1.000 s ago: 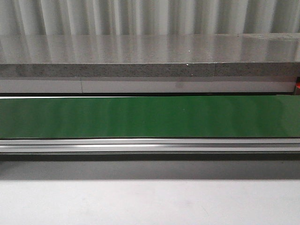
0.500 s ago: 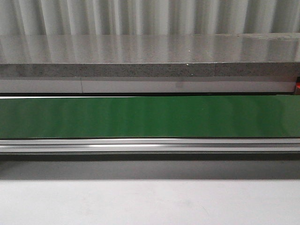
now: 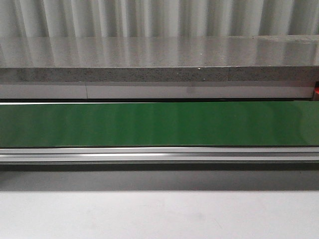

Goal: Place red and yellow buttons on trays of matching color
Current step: 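Grasp another yellow-capped button on the table with the left gripper, then lower the yellow button onto the belt's start and open the left gripper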

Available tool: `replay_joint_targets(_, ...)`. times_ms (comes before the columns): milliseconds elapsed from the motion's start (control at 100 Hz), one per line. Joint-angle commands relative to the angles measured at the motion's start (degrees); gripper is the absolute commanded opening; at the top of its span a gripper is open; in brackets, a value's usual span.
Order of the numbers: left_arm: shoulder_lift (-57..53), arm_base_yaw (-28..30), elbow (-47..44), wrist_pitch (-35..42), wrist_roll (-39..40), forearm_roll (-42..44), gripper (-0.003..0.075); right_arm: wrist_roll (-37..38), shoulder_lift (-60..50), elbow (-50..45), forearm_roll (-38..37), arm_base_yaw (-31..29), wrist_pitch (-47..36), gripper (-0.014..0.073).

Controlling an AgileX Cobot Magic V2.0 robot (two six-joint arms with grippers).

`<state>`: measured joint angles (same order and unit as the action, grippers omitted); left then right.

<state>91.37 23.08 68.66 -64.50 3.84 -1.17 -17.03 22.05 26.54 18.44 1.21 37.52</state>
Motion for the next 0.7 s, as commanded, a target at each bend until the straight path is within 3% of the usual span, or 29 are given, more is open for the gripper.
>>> replay_joint_targets(0,0.00,0.67,2.44,0.43,-0.29,-0.72,0.0491,-0.66,0.41,1.41,0.65,0.12,-3.61,-0.0066)
replay_joint_targets(690,11.64,0.67,8.83,0.78,-1.23,-1.16,0.0472,-0.66,0.41,1.41,0.65,0.12,-3.61,-0.0066)
